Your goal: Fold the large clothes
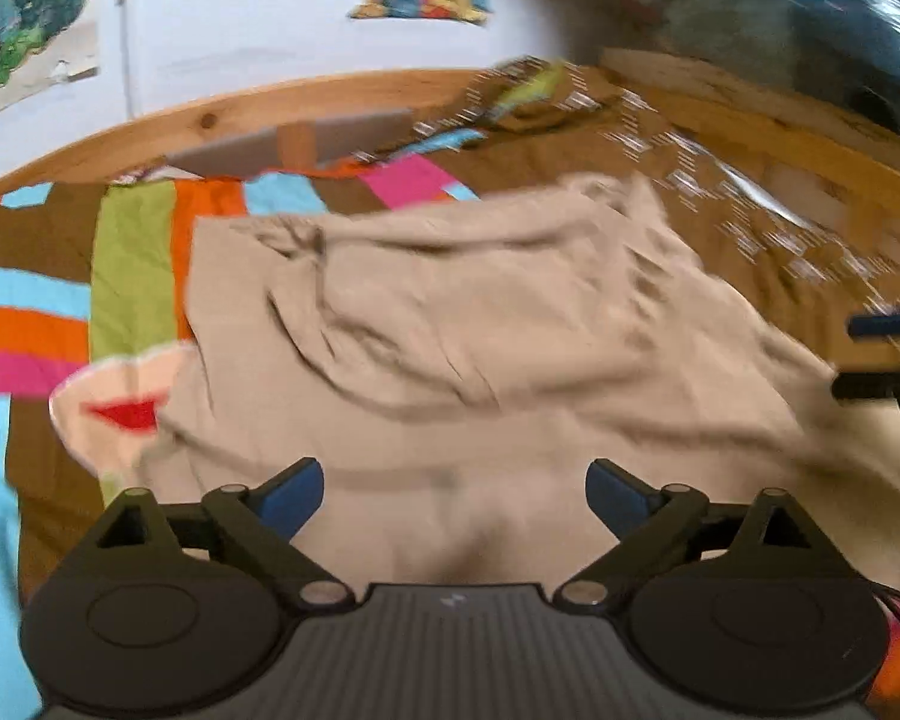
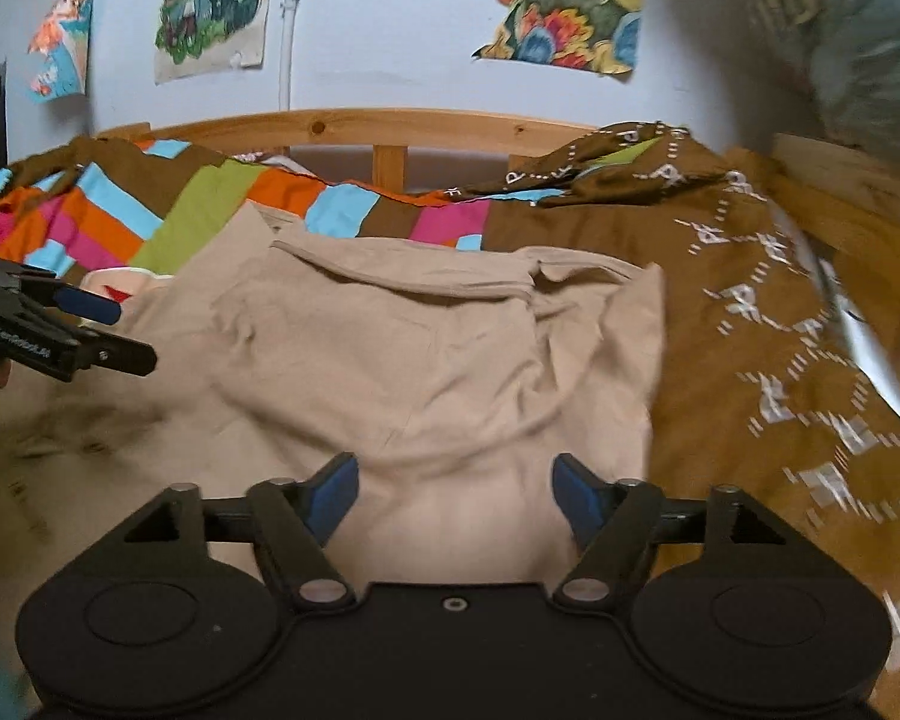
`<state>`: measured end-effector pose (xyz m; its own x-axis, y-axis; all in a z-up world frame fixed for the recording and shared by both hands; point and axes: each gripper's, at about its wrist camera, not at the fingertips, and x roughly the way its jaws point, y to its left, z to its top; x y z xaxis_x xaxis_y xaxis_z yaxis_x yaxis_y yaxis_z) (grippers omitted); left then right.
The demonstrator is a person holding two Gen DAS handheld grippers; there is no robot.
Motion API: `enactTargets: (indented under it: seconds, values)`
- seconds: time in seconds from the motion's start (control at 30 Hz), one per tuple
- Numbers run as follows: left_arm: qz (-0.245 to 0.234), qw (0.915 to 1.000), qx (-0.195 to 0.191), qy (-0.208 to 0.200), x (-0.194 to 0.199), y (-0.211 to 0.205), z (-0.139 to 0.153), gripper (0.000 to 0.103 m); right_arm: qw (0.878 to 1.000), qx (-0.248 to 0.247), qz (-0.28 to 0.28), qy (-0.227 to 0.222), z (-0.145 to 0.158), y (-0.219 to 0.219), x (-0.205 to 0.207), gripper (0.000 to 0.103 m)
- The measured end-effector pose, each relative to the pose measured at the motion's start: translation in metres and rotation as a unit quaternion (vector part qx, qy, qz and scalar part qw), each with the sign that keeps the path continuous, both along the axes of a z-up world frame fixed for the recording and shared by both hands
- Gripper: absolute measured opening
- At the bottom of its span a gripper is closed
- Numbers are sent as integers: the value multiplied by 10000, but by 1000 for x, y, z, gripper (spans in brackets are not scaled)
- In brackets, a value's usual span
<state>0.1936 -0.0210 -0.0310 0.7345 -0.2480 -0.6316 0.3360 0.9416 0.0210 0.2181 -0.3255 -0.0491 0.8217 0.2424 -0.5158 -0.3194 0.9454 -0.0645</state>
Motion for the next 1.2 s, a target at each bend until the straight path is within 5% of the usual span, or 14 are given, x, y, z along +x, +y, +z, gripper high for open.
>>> enactTargets:
  seconds: [0.27, 0.43, 0.73, 0.83, 0.97, 1.2]
  values:
    - [-434, 9976, 488, 230, -100, -9, -21, 102, 9997, 151, 14, 192, 5, 2, -110, 102]
    - [-448, 9953, 841, 201, -127, -20, -36, 102, 9952, -588, 726, 306, -6, 25, -147, 102]
    - [-882, 9865, 1379, -27, -125, -55, -46, 102, 9727, -1833, 1322, 524, -61, 57, -141, 102]
    - [-998, 9854, 1377, -10, -121, -63, -48, 102, 9736, -1735, 1391, 524, -67, 59, -135, 102]
    - [-1174, 9838, 1357, -58, -117, -72, -47, 102, 9772, -1735, 1218, -50, -66, 57, -130, 102]
    - [-1402, 9726, 1853, -113, -106, -83, -52, 102, 9974, -60, 556, -445, -35, 21, -111, 102]
